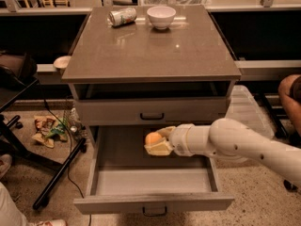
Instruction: Place orange into middle drawer
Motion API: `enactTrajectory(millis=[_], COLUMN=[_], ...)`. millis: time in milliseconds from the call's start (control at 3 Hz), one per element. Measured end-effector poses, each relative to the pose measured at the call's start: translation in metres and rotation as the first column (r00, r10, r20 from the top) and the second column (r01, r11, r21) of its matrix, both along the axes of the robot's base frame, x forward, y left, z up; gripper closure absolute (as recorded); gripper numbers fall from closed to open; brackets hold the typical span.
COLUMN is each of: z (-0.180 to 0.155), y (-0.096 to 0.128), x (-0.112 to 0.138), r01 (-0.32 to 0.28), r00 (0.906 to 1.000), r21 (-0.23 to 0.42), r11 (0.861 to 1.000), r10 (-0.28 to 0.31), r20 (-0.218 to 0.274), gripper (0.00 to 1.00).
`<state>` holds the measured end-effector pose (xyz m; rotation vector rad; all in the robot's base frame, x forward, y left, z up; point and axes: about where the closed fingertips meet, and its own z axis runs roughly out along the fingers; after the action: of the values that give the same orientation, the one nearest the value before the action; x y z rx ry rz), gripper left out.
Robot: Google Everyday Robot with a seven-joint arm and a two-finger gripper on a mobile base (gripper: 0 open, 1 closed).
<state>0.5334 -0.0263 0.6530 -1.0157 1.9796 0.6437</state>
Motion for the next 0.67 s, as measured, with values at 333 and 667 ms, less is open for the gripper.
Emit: enactTrajectory(millis=[333,667], z=[-0.051,-0.101], y=[0.025,0.049], x=[0.011,0.018], r01=[0.016,0.02], r00=[0.9994,0.9965], r21=[0.023,0.041], r11=[1.0,0.999], r10=[-0.015,-0.017], r20=[-0.03,-0.082], gripper=[1.0,1.0])
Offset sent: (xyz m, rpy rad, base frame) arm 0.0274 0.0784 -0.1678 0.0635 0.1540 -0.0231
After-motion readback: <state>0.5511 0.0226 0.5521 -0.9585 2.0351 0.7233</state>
